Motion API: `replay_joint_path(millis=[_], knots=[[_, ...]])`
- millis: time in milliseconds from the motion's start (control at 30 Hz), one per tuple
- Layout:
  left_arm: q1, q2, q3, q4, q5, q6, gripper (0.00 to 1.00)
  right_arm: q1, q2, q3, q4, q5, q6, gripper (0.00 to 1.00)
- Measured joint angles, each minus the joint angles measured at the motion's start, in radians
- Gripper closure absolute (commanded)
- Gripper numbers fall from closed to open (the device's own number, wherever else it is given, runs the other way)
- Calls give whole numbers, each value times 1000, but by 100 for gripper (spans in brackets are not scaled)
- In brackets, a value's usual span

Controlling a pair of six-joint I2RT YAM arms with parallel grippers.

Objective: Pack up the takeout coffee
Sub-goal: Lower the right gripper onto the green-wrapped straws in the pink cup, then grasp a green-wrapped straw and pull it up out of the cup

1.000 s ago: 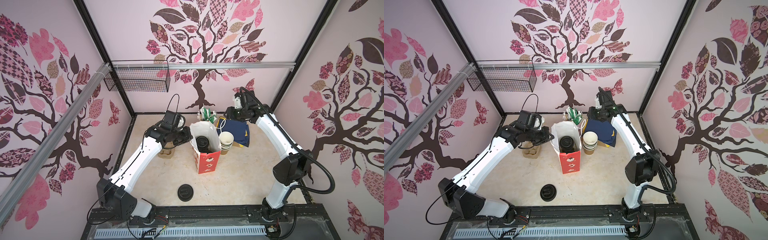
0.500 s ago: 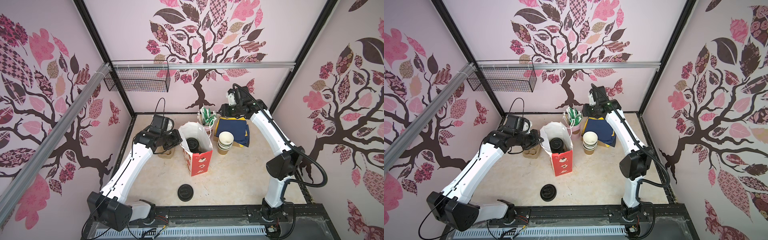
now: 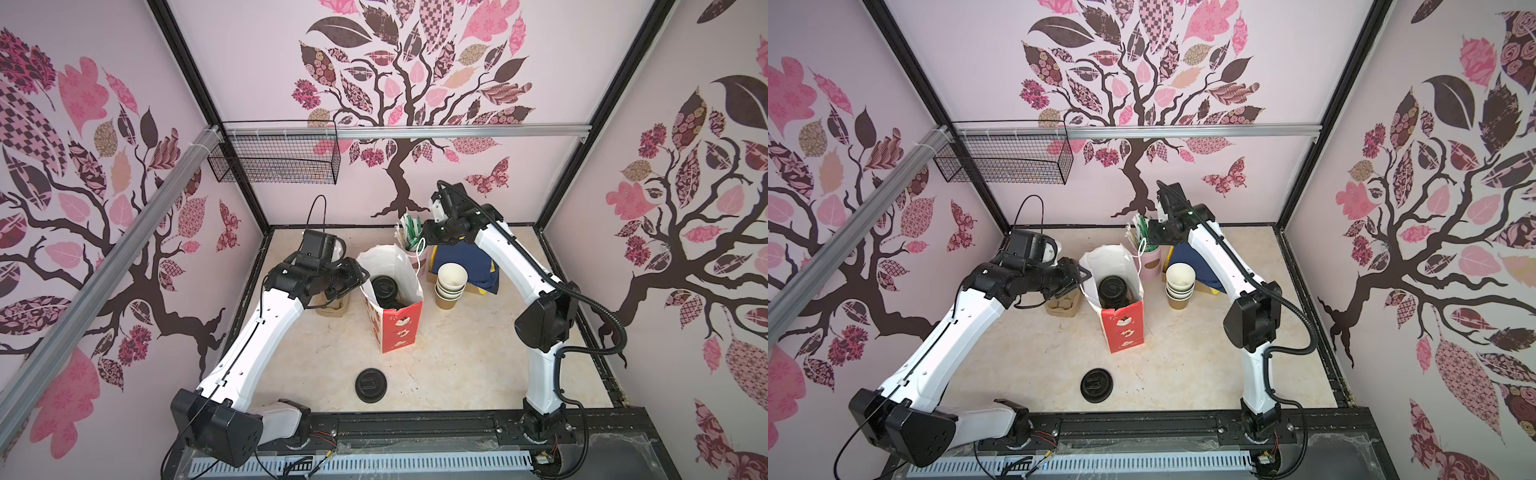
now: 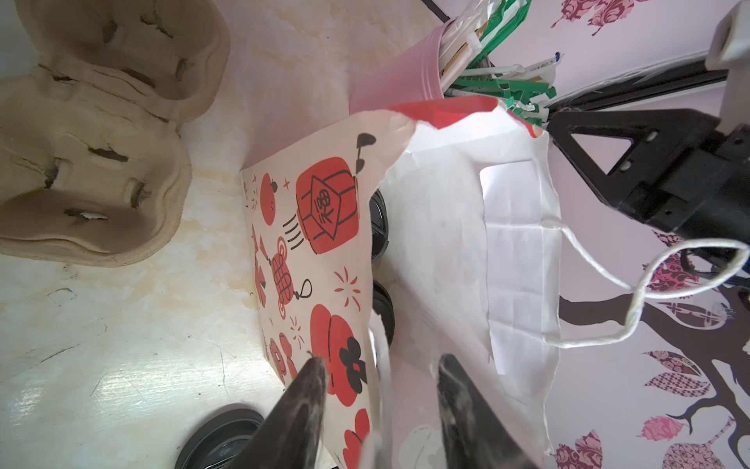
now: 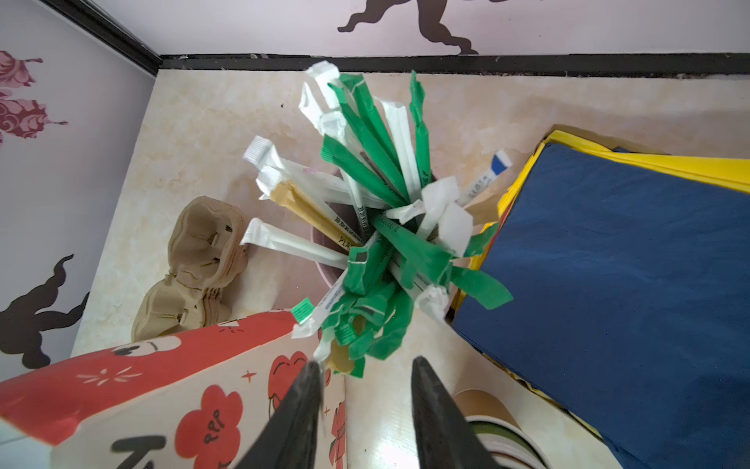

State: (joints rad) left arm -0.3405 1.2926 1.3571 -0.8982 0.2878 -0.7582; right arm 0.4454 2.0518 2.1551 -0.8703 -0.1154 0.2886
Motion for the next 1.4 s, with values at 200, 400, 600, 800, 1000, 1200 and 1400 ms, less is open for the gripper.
replay_joint_path(millis=[200, 400, 600, 800, 1000, 1200, 1400], knots=[[1, 0, 0, 0, -10, 0, 50, -2, 21, 0, 2, 29, 11, 68], [1, 0, 0, 5, -16, 0, 50, -2, 39, 0, 11, 38, 26, 78], [3, -9, 0, 6, -21, 0, 50, -2, 42, 5, 21, 40, 31, 92], [3, -15, 0, 6, -23, 0, 49, -2, 42, 23, 21, 40, 29, 100], [6, -16, 0, 6, -25, 0, 47, -2, 41, 59, 12, 40, 27, 100], [6, -17, 0, 10, -25, 1, 45, -2, 39, 65, -8, 40, 25, 100], [6, -22, 0, 23, -26, 6, 41, -2, 38, 65, -24, 39, 25, 100]])
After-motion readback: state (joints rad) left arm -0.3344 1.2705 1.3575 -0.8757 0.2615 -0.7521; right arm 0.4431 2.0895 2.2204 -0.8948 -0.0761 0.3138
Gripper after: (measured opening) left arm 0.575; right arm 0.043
